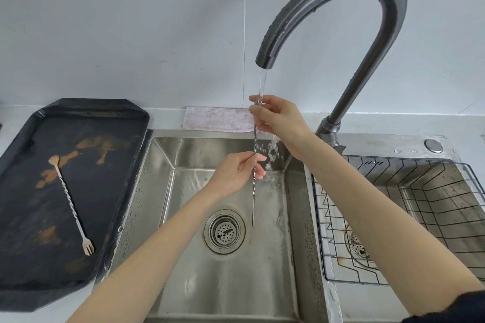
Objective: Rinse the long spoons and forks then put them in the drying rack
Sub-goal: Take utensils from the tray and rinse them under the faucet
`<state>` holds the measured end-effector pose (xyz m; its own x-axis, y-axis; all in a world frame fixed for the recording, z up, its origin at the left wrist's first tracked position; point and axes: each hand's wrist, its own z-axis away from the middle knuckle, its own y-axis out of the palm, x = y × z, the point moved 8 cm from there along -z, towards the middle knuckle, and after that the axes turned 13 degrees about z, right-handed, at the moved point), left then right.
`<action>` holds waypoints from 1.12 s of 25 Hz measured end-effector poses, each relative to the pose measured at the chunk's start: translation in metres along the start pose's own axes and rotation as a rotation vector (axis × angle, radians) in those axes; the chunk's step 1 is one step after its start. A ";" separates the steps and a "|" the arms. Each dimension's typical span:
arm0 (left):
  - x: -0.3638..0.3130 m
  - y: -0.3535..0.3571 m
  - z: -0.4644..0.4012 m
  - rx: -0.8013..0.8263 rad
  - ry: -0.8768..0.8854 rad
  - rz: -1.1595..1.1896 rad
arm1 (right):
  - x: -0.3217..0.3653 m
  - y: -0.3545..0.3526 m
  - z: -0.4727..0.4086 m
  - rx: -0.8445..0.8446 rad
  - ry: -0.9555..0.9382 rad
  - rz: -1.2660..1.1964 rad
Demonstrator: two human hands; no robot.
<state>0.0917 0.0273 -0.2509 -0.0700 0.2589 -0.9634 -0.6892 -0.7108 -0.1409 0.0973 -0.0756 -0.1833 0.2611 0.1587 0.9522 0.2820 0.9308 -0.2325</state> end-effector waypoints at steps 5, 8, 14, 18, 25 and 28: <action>-0.007 -0.001 0.001 0.008 -0.014 0.074 | 0.008 0.000 -0.003 0.016 -0.030 -0.017; -0.011 0.000 0.004 0.009 -0.023 0.124 | 0.008 -0.003 -0.007 -0.053 -0.022 0.038; -0.016 -0.005 0.007 -0.029 -0.073 0.199 | -0.003 -0.006 -0.001 -0.075 0.004 0.183; -0.020 -0.013 0.007 -0.074 -0.127 0.424 | -0.029 -0.003 0.009 -0.058 -0.038 0.424; 0.002 -0.021 0.007 -0.212 -0.334 1.210 | -0.054 0.016 0.053 0.061 -0.202 0.252; 0.014 -0.018 0.012 -0.286 -0.402 1.321 | -0.044 0.014 0.052 0.007 -0.228 0.124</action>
<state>0.0947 0.0517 -0.2596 -0.7722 -0.5620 -0.2964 0.2105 -0.6665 0.7152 0.0423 -0.0522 -0.2183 0.0784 0.3411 0.9367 0.2543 0.9017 -0.3496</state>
